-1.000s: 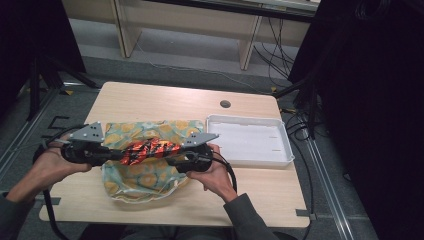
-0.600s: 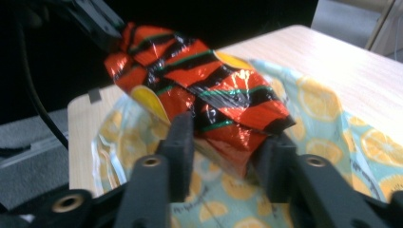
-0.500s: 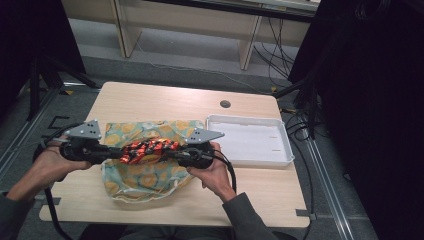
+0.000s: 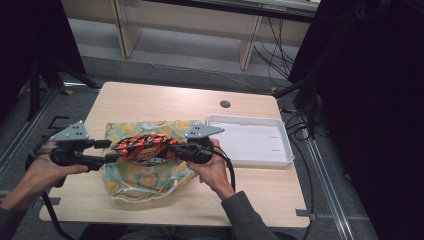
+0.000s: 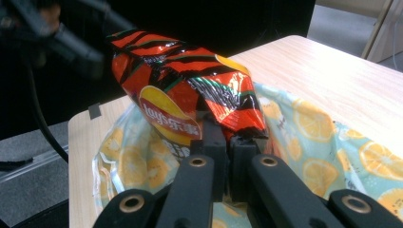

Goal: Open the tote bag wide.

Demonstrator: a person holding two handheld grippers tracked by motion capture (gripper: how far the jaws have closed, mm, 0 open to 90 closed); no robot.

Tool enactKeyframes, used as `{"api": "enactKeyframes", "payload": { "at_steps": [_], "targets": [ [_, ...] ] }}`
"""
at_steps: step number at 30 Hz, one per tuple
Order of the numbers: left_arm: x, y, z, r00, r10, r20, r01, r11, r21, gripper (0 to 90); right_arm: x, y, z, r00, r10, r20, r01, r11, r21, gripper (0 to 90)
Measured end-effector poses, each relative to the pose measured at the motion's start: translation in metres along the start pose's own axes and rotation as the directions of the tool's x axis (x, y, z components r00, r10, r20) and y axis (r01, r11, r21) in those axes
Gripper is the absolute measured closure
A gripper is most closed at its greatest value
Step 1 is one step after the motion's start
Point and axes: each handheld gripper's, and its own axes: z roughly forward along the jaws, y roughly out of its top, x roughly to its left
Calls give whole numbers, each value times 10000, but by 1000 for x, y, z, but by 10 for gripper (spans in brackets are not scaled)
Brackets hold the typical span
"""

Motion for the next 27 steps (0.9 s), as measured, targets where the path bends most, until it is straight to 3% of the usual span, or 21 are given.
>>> {"api": "enactKeyframes", "payload": {
  "at_steps": [1, 2, 4, 5, 6, 7, 8, 9, 11, 13, 14, 16, 17, 18, 19, 20, 22, 23, 24, 25, 27],
  "targets": [
    [0, 0, 0, 10000, 0, 0, 0, 10000, 0, 364, 0, 0, 0, 10000, 0, 0, 0, 10000, 0, 898],
    [0, -7, 1, 9998, -154, -97, 154, 9999, 52, 364, 0, 2, -2, 10000, 70, -4, -70, 9998, 165, 898],
    [0, -22, 8, 9974, -558, -445, 566, 9983, 158, 317, -3, 4, -1, 10000, -14, -65, 14, 10000, -35, 900],
    [2, -36, 16, 9959, -690, -590, 720, 9961, 502, 282, -5, 6, -1, 9999, 100, -117, -100, 9999, 4, 900],
    [2, -36, 16, 9959, -690, -590, 720, 9961, 502, 274, -5, 6, -1, 9999, 100, -117, -100, 9999, 4, 900],
    [1, -45, 22, 9920, -973, -810, 1027, 9926, 653, 270, -6, 9, -1, 9997, 148, -218, -148, 9999, -21, 900],
    [1, -45, 22, 9920, -973, -810, 1027, 9926, 653, 259, -6, 9, -1, 9997, 148, -218, -148, 9999, -21, 900],
    [1, -49, 24, 9923, -791, -949, 892, 9903, 1067, 251, -5, 13, 1, 9987, 329, -378, -330, 9995, -10, 900],
    [-1, -50, 25, 9907, -862, -1055, 955, 9917, 860, 246, -3, 15, 1, 9984, 497, -253, -497, 9988, -10, 900],
    [1, -51, 23, 9890, -856, -1205, 964, 9916, 865, 223, -1, 26, 3, 9986, 271, -444, -272, 9996, -1, 900],
    [1, -52, 23, 9866, -1105, -1202, 1210, 9891, 843, 217, 1, 29, 4, 9984, 237, -508, -242, 9997, -101, 900],
    [4, -53, 21, 9891, -859, -1196, 978, 9904, 972, 217, 2, 33, 4, 9985, 64, -541, -69, 9999, -88, 900],
    [6, -56, 19, 9859, -972, -1360, 1080, 9913, 748, 222, 4, 40, 6, 9970, -70, -775, 51, 9997, -249, 900],
    [6, -56, 19, 9859, -972, -1360, 1080, 9913, 748, 234, 7, 42, 5, 9969, 161, -768, -180, 9995, -245, 900],
    [7, -58, 16, 9850, -917, -1462, 1050, 9908, 858, 237, 7, 46, 5, 9962, 4, -876, -34, 9994, -342, 900],
    [7, -58, 16, 9850, -917, -1462, 1050, 9908, 858, 234, 9, 49, 4, 9958, 185, -894, -217, 9991, -354, 900],
    [9, -62, 15, 9814, -927, -1680, 1091, 9898, 913, 234, 12, 57, 0, 9917, 379, -1227, -443, 9978, -500, 900],
    [9, -62, 15, 9814, -927, -1680, 1091, 9898, 913, 233, 13, 60, -2, 9911, 366, -1279, -448, 9971, -616, 900],
    [8, -63, 16, 9762, -958, -1948, 1155, 9890, 928, 231, 14, 64, -3, 9888, 395, -1439, -504, 9961, -729, 900],
    [8, -64, 17, 9750, -1048, -1961, 1211, 9899, 731, 227, 15, 68, -6, 9870, 440, -1549, -566, 9954, -779, 900],
    [8, -64, 16, 9747, -1049, -1972, 1226, 9893, 795, 226, 14, 72, -8, 9875, 273, -1555, -421, 9949, -921, 900]
  ]
}}
